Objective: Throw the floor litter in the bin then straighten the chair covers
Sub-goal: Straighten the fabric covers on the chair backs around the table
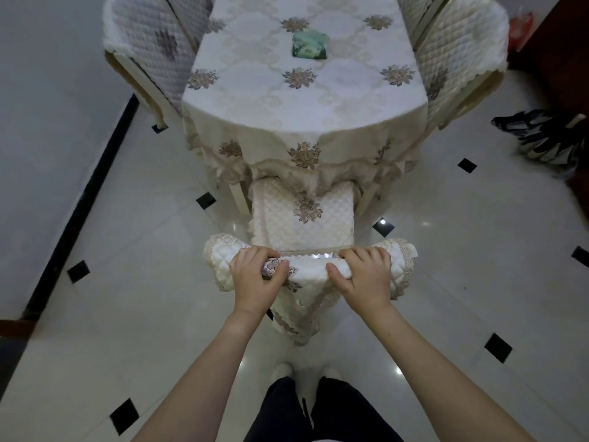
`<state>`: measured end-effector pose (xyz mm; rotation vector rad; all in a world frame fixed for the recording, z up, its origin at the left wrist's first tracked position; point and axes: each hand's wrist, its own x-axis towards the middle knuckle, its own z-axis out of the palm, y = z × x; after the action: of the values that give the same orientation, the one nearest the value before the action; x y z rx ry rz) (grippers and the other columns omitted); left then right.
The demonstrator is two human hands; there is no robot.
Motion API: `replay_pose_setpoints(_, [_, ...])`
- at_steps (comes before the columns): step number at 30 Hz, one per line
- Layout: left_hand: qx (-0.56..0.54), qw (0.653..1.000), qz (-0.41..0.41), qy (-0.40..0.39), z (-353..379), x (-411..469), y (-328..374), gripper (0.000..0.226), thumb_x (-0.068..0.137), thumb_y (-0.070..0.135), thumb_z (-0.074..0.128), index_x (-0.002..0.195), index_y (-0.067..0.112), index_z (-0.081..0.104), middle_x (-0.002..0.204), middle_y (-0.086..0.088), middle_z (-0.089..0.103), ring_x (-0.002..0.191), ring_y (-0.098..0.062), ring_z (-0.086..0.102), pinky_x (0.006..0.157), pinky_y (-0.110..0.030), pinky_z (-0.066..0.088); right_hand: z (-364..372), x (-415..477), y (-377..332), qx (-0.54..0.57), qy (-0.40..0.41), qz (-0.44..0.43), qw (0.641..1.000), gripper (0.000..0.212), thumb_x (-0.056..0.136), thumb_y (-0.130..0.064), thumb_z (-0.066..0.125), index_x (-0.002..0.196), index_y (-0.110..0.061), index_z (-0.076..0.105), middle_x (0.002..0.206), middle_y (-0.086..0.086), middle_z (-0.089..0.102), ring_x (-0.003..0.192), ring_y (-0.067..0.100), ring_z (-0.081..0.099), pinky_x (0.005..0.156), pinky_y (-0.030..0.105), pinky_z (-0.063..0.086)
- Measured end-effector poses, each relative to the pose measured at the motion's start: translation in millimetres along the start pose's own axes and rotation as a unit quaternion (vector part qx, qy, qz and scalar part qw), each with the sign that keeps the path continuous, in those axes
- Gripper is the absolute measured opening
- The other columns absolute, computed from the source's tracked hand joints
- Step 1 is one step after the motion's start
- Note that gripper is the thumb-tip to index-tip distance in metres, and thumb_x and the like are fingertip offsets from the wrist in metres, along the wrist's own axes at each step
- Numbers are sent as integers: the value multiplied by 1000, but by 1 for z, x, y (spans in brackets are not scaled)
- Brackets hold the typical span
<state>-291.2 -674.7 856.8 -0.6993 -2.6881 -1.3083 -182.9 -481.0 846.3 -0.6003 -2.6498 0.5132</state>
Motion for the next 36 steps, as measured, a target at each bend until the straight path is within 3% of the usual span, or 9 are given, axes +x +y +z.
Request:
replay_pose_setpoints(6, [0,1000,4,-3,-3,12,-8,25,81,44,57,76,21,64,78,16,56,80,-11,51,82,-39,39,6,9,-7,-14,12,-2,1000,48,85,-58,45,84,-18,71,84,-3,68,82,23,56,86,39,34])
replay_pose_setpoints(22, [9,1000,4,-10,0,43,-21,26,82,46,56,77,22,64,79,14,58,82,-8,47,85,-28,30,19,36,-13,-29,22,14,999,50,85,-58,43,83,-18,72,81,-3,67,78,23,53,86,40,33])
replay_pose_setpoints(29, [1,1000,5,-9,2,53,-19,24,82,44,57,77,22,63,77,20,49,81,-4,43,84,-36,36,23,47,-11,-28,13,25,999,50,85,-59,43,83,-18,73,80,-4,66,81,24,55,89,40,32])
replay_pose_setpoints(36, [2,1000,4,-20,4,64,-20,25,82,45,56,77,22,63,78,17,55,82,-8,47,86,-40,38,25,56,-10,-30,8,28,999,51,86,-59,41,83,-19,73,81,-4,66,83,24,55,90,41,33])
